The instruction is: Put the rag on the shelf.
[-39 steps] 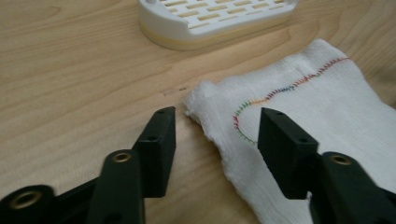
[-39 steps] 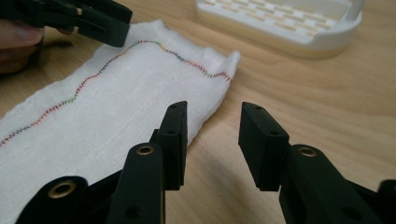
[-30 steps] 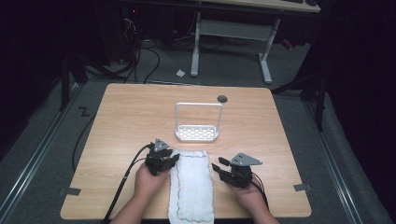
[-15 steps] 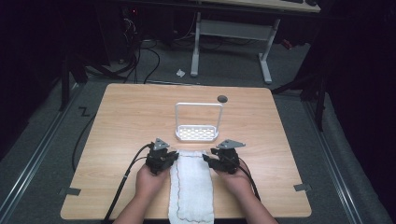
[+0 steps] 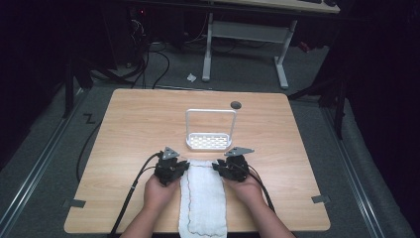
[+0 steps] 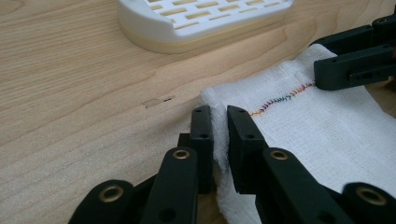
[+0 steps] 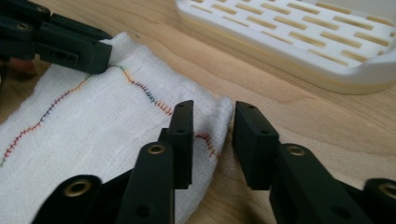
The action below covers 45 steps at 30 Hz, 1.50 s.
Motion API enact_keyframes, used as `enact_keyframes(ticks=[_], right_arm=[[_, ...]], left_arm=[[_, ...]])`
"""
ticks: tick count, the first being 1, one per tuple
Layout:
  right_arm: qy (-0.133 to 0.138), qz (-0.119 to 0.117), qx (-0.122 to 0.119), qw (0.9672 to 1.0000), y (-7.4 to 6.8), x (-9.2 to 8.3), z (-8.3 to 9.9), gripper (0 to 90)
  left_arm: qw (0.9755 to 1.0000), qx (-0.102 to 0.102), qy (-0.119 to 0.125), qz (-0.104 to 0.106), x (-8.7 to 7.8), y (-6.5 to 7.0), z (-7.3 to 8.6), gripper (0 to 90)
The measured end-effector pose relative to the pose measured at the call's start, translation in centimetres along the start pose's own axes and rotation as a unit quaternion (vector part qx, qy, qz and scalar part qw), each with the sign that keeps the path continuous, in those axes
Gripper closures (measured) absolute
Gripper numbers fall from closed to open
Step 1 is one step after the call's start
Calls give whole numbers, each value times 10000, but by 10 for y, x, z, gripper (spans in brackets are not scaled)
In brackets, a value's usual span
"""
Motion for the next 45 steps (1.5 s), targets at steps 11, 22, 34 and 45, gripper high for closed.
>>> enact_keyframes(ticks=[11, 22, 34, 45], right_arm=[[-59, -155, -62, 9998, -4, 1, 2, 861], [188, -71, -180, 9996, -12, -10, -1, 863], [516, 36, -139, 9986, -18, -27, -1, 863], [1029, 74, -167, 9945, -27, -55, -13, 861]], left_arm=[[9998, -68, -5, 167, -1, 0, 2, 835], [9994, 3, 197, 272, -6, 1, 1, 838], [9976, 221, 637, 136, -18, 11, -11, 839], [9940, 409, 1009, 72, -30, 27, -38, 840]])
Point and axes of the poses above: each handheld gripper's, and its own axes: x roughly forward along the jaws, z roughly out of its underside, y roughly to its right, the point moved 5 cm from there along x, roughly forward along the jaws, and after that the axes turned 9 degrees about x, right-handed, at the moved point
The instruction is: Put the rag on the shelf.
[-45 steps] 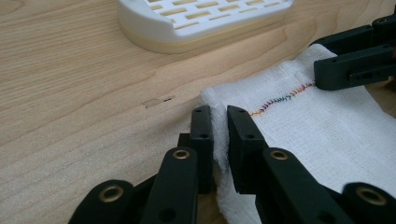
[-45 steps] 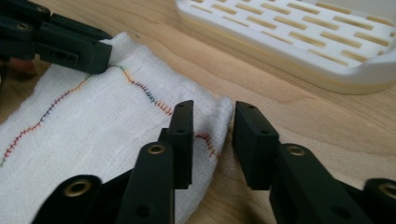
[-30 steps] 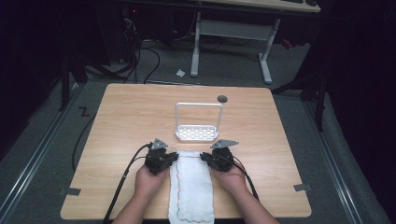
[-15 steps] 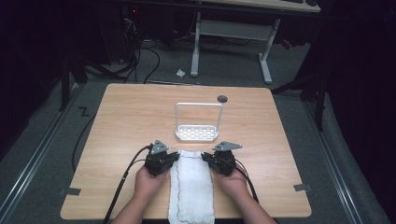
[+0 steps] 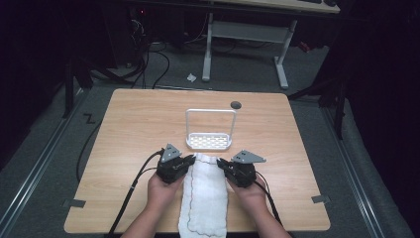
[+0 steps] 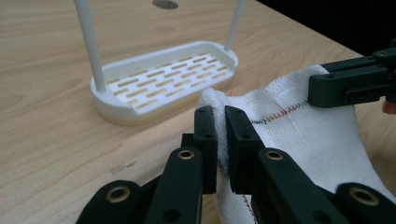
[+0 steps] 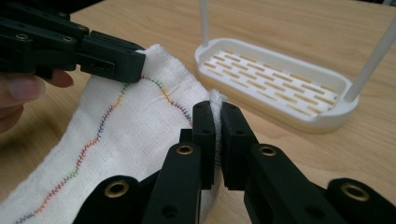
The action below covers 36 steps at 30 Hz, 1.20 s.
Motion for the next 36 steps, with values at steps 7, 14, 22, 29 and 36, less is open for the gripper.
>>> enact_keyframes(ticks=[7, 14, 22, 29, 36], right_arm=[[296, -37, 40, 9995, 1, -10, -17, 861], [648, -42, -76, 9979, 0, -26, -36, 862], [1064, -73, -175, 9941, -1, -47, -59, 863], [1357, -70, -274, 9903, -4, -64, -79, 862], [1626, -122, -309, 9861, -12, -74, -99, 861]], left_arm=[[9993, -16, 376, -42, -12, 4, -22, 840], [9977, 25, 672, 12, -20, 6, -45, 840], [9950, 202, 966, -120, -34, 10, -70, 841], [9919, 341, 1216, -121, -44, 12, -94, 841], [9879, 491, 1456, -196, -55, 15, -114, 842]])
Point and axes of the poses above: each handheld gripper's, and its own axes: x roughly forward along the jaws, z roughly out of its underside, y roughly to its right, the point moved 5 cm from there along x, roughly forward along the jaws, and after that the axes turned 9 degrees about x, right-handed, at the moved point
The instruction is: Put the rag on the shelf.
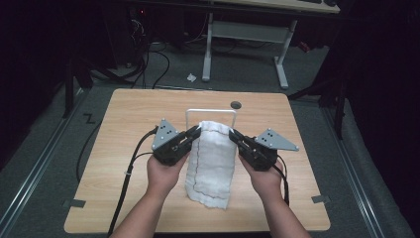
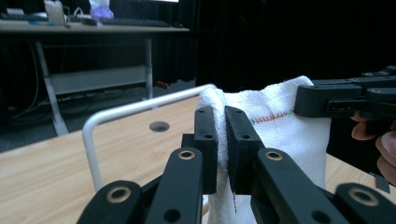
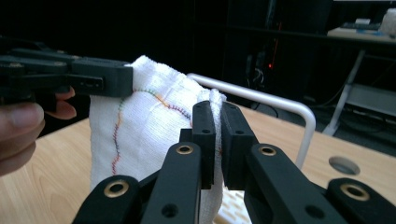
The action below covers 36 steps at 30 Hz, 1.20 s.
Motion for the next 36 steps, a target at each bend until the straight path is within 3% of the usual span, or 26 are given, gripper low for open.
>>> enact_keyframes(ticks=[7, 17, 24, 26, 28, 36], right_arm=[[161, -4, -87, 9998, -6, 0, -18, 861], [308, -3, -192, 9993, -8, -7, -50, 861], [371, 38, -97, 9993, 1, -5, -70, 862], [408, 62, -84, 9991, 3, -5, -75, 861], [425, 93, -70, 9990, 6, -4, -78, 862], [433, 227, 35, 9988, 20, 4, -89, 861]], left_arm=[[9999, 37, 138, -43, -3, -6, -16, 842], [9989, 390, 234, -85, -5, -8, -49, 843], [9985, 498, 211, -37, 5, -17, -70, 843], [9985, 516, 165, -65, 9, -21, -73, 843], [9973, 706, 116, -167, 11, -24, -75, 843], [9966, 806, 28, -175, 20, -29, -85, 843]])
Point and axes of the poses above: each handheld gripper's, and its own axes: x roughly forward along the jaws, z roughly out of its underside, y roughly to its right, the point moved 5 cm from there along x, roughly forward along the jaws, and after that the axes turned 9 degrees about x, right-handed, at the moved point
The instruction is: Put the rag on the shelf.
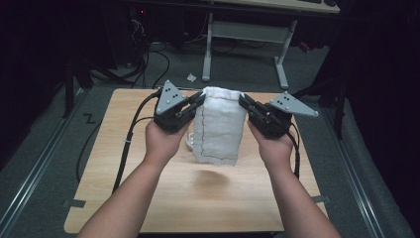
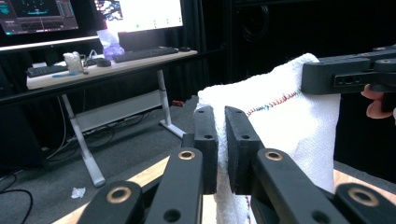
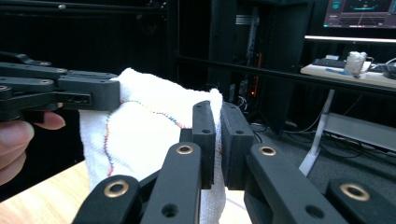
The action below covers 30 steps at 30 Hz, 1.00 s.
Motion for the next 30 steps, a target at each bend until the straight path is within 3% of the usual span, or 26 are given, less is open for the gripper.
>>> enact_keyframes(ticks=[5, 9, 12, 16, 24, 30], right_arm=[[38, -11, 121, 9999, 7, 9, -9, 861], [91, -10, 156, 9998, 10, 20, -16, 862], [41, 5, 168, 9998, 12, 32, -19, 862], [-2, 37, 275, 9996, 18, 48, -21, 861], [-103, 113, 419, 9990, 37, 74, -22, 860], [-251, 108, 563, 9980, 55, 95, -20, 861]], left_arm=[[9999, 46, -91, -41, 9, -12, -6, 843], [9998, -187, -60, -92, 15, -28, -11, 842], [9996, -149, -100, -214, 21, -38, -11, 843], [9993, -283, -108, -207, 31, -51, -7, 842], [9993, -214, -223, -218, 52, -67, -5, 841], [9982, -469, -280, -231, 76, -84, 9, 840]])
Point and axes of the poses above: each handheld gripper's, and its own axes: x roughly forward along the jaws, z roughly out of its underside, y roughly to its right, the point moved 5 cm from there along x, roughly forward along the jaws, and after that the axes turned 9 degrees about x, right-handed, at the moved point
